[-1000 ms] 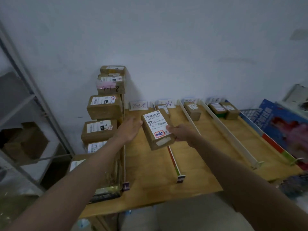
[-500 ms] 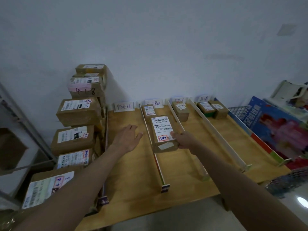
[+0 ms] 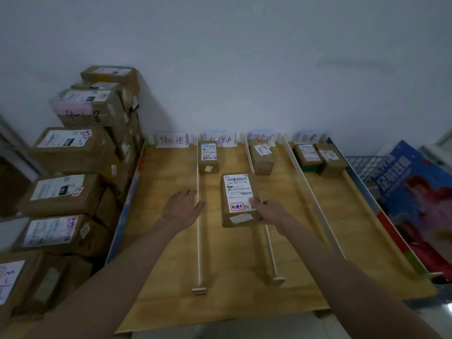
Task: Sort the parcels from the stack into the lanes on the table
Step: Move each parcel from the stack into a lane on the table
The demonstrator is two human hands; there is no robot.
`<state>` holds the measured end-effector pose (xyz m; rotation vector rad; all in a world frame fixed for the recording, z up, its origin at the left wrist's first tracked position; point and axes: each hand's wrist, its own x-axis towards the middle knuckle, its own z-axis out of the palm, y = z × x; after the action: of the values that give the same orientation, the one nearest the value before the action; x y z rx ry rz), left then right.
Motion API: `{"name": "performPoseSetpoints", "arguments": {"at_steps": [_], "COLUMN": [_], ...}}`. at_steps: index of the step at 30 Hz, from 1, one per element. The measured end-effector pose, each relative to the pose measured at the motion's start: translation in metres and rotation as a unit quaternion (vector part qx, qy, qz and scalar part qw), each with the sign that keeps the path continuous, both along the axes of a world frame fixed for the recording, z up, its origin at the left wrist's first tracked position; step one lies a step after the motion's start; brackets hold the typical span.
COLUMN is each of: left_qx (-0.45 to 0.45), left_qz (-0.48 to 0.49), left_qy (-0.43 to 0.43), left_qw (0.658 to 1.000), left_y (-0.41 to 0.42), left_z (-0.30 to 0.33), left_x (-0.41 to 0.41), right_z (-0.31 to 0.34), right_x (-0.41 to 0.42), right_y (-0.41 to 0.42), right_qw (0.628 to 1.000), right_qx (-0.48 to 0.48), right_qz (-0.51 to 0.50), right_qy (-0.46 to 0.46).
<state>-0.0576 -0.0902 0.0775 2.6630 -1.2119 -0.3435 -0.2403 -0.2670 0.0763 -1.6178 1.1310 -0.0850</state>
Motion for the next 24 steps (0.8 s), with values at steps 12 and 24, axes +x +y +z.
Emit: {"name": "performPoseSetpoints", "arguments": {"at_steps": [12, 24], "left_qx": [0.032, 0.038], "left_qz": [0.029, 0.040], "left_qy": [0.012, 0.028], "left_qw": [0.999, 0.998], "left_y": [-0.051, -0.140], "left_z": [-0.025, -0.055], "left_x": [0.023, 0.117], "right_z": [-0.035, -0.067], "right_x": [0.037, 0.156], "right_y": [-0.076, -0.178], "right_qw": [1.000, 0.994], "right_qx": [-0.009, -0.090], "right_qz": [-0.022, -0.012], "right_qy": [0.020, 0.067]}}
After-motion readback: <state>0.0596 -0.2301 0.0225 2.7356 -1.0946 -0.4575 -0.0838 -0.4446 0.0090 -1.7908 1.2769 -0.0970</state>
